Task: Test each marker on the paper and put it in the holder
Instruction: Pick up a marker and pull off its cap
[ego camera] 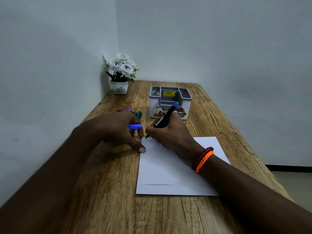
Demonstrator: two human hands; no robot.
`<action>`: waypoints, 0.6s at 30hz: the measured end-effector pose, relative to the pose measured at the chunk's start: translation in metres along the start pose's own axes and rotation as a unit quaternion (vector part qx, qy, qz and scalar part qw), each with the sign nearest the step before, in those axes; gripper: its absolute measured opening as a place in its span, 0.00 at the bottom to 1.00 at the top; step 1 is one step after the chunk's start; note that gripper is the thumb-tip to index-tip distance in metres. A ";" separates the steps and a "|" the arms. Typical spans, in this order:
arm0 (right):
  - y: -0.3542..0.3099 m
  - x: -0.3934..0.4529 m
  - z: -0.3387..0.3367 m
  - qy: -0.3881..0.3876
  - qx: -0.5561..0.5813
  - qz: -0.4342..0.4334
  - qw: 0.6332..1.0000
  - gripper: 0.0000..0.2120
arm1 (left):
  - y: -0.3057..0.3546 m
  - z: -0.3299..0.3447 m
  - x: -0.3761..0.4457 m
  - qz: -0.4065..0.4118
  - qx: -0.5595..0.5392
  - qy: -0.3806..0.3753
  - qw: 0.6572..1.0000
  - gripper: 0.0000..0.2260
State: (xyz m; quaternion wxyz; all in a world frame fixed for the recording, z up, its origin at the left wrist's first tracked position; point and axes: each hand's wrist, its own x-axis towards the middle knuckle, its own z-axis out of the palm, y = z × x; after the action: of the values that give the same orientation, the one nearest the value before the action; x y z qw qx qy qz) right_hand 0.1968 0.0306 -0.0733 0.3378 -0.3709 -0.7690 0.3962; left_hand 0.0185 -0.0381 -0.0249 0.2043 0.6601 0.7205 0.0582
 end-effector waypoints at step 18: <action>-0.002 -0.001 -0.001 0.012 -0.022 0.003 1.000 0.14 | 0.001 0.000 0.000 -0.003 -0.003 -0.006 1.000 0.21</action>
State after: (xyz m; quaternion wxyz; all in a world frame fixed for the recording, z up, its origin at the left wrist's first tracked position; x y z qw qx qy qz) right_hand 0.1973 0.0292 -0.0711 0.3376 -0.3853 -0.7721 0.3760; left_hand 0.0200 -0.0379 -0.0248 0.2109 0.6578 0.7209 0.0556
